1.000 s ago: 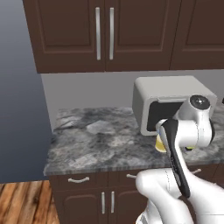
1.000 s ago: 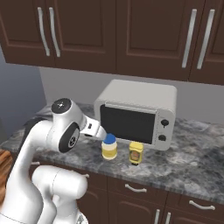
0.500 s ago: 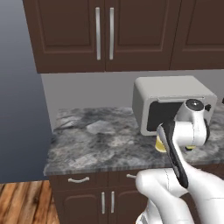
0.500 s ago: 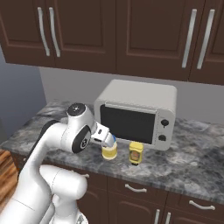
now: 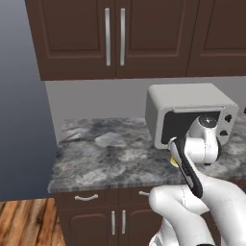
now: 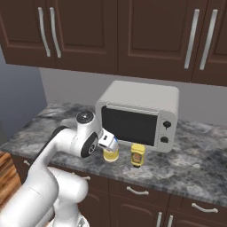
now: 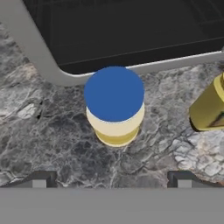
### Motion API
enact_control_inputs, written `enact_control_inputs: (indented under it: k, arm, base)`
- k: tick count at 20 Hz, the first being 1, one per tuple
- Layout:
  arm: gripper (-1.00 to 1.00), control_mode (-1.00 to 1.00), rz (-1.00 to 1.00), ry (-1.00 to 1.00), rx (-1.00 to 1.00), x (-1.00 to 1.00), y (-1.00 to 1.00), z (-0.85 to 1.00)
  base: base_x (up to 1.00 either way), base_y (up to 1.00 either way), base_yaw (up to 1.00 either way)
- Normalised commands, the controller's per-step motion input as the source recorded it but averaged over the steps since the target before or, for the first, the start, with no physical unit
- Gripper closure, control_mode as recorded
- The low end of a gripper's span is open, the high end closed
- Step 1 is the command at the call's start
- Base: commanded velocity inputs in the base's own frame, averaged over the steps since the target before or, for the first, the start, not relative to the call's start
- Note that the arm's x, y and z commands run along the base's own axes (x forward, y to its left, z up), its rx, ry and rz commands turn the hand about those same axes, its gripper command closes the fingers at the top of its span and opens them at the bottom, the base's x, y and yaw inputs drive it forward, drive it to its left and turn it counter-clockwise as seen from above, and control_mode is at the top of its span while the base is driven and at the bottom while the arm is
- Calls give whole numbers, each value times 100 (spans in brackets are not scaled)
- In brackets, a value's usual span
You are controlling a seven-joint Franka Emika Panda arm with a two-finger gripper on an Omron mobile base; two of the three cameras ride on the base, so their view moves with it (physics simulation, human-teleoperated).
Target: Place the mustard and mayonnaise from the counter to the top shelf of the fridge. If the existing items in the fridge are on the top shelf, move them to other shelves.
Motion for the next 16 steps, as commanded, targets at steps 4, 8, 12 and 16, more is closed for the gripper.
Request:
enact_control_inputs:
  k: [4, 8, 12, 16]
  arm:
    - [-100, -100, 0, 0, 0, 44, 0, -11]
    - [-100, -100, 0, 0, 0, 35, 0, -15]
    - [-100, -100, -1, 0, -2, 17, -11, -20]
    - [-100, -100, -2, 0, -1, 5, -12, -10]
  base:
    - [0, 0, 0]
    - [0, 0, 0]
    - [0, 0, 0]
    - [0, 0, 0]
